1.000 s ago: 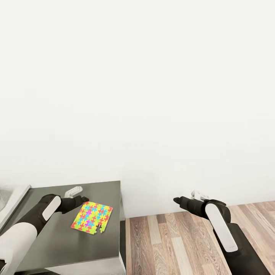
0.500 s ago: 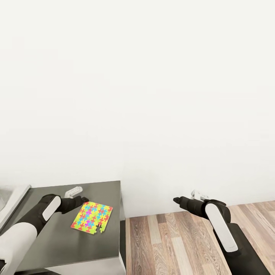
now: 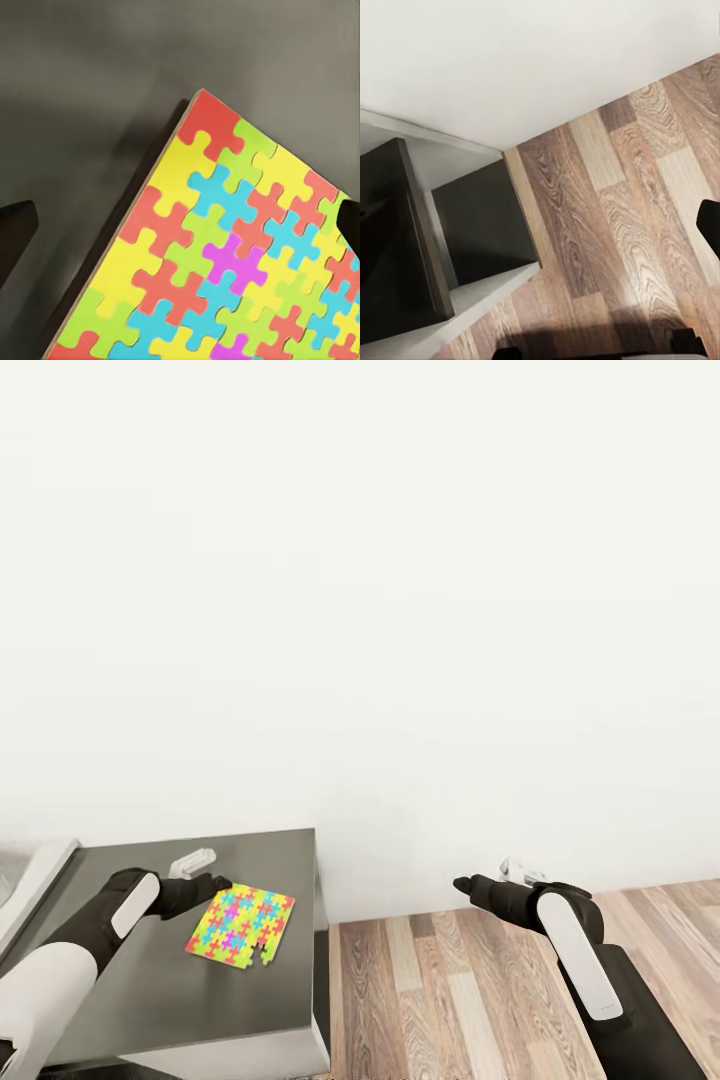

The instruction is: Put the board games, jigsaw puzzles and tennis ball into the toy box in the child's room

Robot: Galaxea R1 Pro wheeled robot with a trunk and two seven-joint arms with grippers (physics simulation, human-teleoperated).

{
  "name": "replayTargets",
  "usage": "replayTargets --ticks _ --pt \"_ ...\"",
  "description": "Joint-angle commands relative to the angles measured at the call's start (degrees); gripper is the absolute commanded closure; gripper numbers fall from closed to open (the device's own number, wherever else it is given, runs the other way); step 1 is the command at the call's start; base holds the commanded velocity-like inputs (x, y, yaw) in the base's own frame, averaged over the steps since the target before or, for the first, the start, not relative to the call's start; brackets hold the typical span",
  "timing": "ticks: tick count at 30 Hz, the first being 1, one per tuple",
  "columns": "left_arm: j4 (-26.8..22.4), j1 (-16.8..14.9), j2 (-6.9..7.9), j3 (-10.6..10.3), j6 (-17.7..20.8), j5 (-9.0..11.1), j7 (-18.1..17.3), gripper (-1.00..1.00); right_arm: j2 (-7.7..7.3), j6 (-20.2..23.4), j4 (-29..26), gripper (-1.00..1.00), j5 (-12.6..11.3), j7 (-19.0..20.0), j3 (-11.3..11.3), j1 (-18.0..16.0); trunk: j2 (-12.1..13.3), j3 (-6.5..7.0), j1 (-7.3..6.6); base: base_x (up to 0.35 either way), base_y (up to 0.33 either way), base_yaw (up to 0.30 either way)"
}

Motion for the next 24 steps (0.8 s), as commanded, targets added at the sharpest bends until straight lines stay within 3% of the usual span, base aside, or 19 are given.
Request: replayTargets --ticks 1,24 --pt "0.0 -0.1 0.08 -0.3 0.1 -0.2 -0.2 -1.00 -0.05 0.1 -0.1 -1.00 -0.5 -0.6 0.1 -0.1 -0.1 -0.21 0.03 0.000 0.000 0.000" --pt "0.0 -0.1 -0.13 -0.4 -0.1 -0.2 -0.2 -1.00 -0.05 0.1 -0.1 -1.00 -0.6 -0.6 0.1 -0.1 -0.1 -1.01 0.03 0.000 0.000 0.000"
